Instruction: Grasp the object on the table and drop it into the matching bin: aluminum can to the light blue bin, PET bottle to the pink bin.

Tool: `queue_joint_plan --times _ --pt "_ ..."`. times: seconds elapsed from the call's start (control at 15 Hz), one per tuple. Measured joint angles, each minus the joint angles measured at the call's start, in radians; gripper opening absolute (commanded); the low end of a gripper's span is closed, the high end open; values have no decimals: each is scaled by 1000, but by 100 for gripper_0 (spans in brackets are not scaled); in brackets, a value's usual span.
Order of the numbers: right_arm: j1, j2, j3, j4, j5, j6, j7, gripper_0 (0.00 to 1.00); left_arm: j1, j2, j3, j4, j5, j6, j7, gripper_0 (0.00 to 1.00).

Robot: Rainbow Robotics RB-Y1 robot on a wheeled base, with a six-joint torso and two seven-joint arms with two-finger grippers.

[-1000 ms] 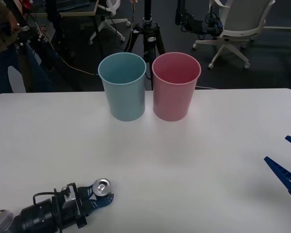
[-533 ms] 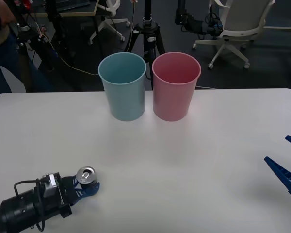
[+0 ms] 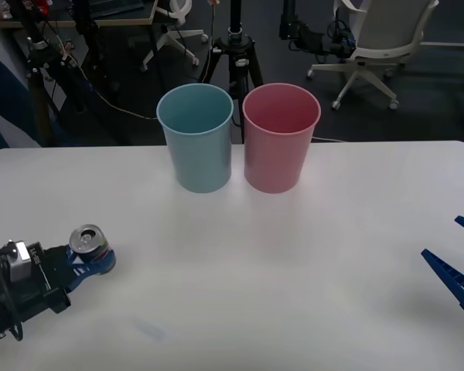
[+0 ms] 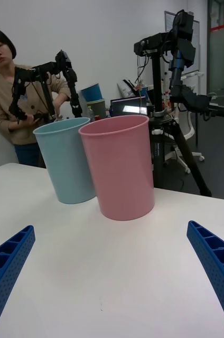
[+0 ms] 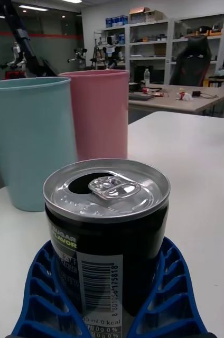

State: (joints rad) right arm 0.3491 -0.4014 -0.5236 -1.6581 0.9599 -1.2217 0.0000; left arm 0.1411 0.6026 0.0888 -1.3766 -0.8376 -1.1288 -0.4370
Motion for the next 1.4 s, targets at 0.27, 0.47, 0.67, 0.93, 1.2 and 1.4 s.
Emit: queue_joint_plan --times 0.27,0.47,0.67,0.93,1.2,1.4 --pt "0 0 0 0 0 0 0 100 -2 52 0 -82 48 129 24 0" --pt "0 0 0 0 0 0 0 100 -13 128 -33 -163 110 205 52 0" --pt "0 0 0 0 0 0 0 100 -71 207 -53 -215 131 218 180 0" --pt "0 0 0 0 0 0 0 100 -143 293 -52 -231 150 227 272 0" --pt "0 0 0 0 0 0 0 100 -259 324 -80 -231 154 276 311 0" --pt "0 0 0 0 0 0 0 100 -395 352 -177 -230 164 378 400 0"
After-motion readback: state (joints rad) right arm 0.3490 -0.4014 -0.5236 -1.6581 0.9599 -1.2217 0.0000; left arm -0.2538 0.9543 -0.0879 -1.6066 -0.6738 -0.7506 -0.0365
